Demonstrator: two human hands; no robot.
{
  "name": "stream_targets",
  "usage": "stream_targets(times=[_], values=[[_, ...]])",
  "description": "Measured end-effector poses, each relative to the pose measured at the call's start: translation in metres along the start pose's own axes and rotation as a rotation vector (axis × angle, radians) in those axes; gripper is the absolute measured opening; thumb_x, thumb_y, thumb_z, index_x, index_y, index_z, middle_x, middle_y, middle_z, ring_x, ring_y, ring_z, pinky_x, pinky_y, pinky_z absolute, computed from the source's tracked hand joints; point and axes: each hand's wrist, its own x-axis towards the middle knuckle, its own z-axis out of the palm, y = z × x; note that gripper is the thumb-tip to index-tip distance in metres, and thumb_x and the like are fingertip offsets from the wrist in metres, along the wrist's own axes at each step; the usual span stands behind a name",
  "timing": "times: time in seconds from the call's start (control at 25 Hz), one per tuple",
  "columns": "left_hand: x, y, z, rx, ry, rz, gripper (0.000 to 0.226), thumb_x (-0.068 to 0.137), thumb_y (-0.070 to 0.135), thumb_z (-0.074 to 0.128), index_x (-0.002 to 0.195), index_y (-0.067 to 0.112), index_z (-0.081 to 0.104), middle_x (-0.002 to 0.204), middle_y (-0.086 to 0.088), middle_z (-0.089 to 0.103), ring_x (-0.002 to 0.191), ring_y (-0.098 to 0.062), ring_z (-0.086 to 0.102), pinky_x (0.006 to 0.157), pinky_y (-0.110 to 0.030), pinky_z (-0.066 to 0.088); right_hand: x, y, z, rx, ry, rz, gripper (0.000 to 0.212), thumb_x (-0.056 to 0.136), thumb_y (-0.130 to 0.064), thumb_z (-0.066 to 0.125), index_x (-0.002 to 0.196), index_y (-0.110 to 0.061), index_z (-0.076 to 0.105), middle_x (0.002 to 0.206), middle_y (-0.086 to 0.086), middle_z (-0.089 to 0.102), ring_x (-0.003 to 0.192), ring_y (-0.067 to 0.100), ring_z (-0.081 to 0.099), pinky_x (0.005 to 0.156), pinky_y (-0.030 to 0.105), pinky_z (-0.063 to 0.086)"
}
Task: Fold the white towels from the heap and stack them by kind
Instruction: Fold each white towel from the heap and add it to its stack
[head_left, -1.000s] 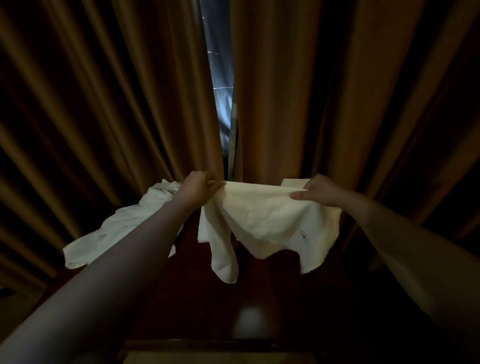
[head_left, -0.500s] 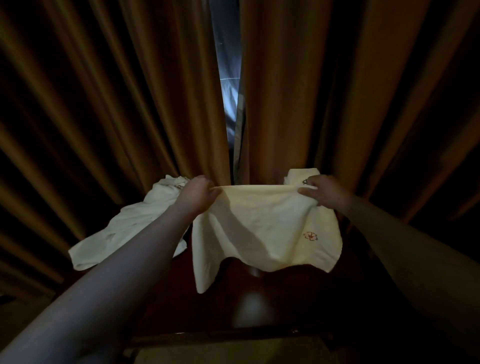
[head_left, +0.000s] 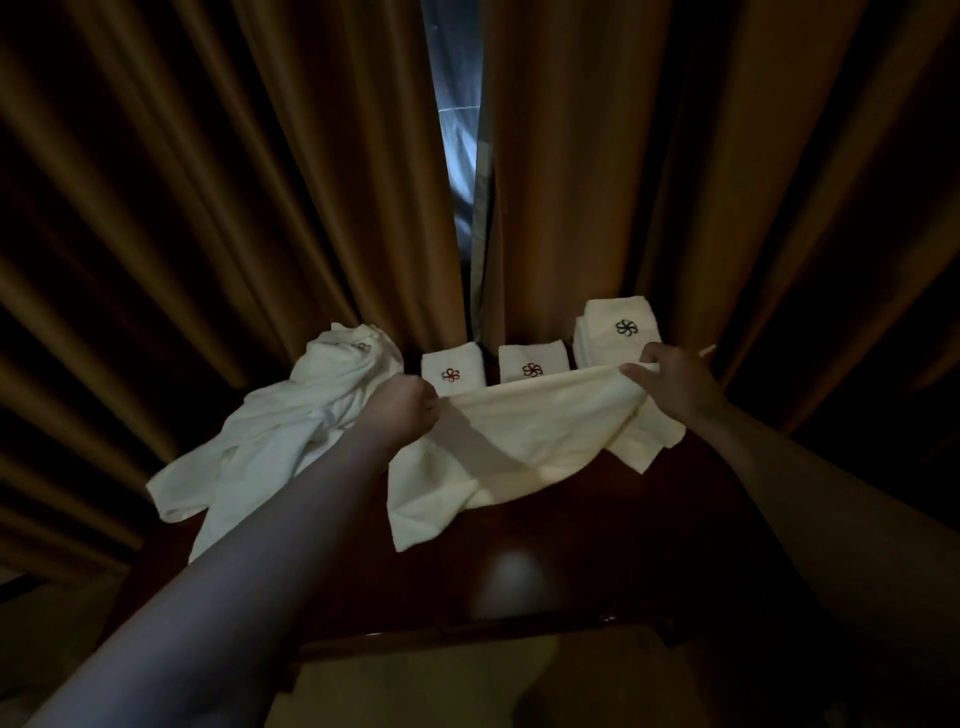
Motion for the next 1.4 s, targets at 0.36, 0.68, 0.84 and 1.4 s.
stream_targets(times=[0.36,0.68,0.84,1.4], values=[[-0.076,-0.018,0.04,-0.15,-0.044,-0.055,0.026,0.094,0.037,0.053,0.083,0.014,0.058,0.082,-0.005,0.063,0.081,-0.025,0.06,0.061,-0.031,0.036,-0.07,0.013,0.01,-0.04,0.096,0.125,0.03,0.089,-0.032,0.064,0.074,-0.008,0.057,0.068,0.007,0.055,0.069,0.023,0.056,0.061,0.031,0.038],[-0.152,-0.007,0.029,-0.086,0.126,0.002,0.014,0.084,0.017,0.06,0.086,0.003,0.065,0.088,-0.015,0.064,0.085,-0.028,0.06,0.063,-0.026,0.034,-0.129,0.016,-0.006,-0.143,0.072,0.036,0.03,0.09,-0.035,0.063,0.086,-0.006,0.063,0.081,0.01,0.061,0.08,0.026,0.058,0.067,0.033,0.043],[-0.194,0.011,0.033,-0.017,0.248,-0.085,0.02,0.086,0.019,0.058,0.085,0.003,0.07,0.086,-0.017,0.065,0.084,-0.029,0.061,0.066,-0.03,0.044,-0.167,0.022,-0.016,-0.11,0.039,-0.012,0.03,0.09,-0.035,0.063,0.08,-0.007,0.063,0.074,0.008,0.06,0.074,0.023,0.057,0.061,0.032,0.042],[-0.238,0.036,0.069,-0.038,0.243,-0.402,0.021,0.084,0.018,0.052,0.08,0.0,0.063,0.09,-0.018,0.062,0.096,-0.034,0.055,0.068,-0.037,0.043,-0.2,0.028,-0.02,-0.145,-0.134,0.057,0.038,0.086,-0.037,0.068,0.064,-0.01,0.053,0.066,0.007,0.056,0.067,0.021,0.057,0.058,0.031,0.038]])
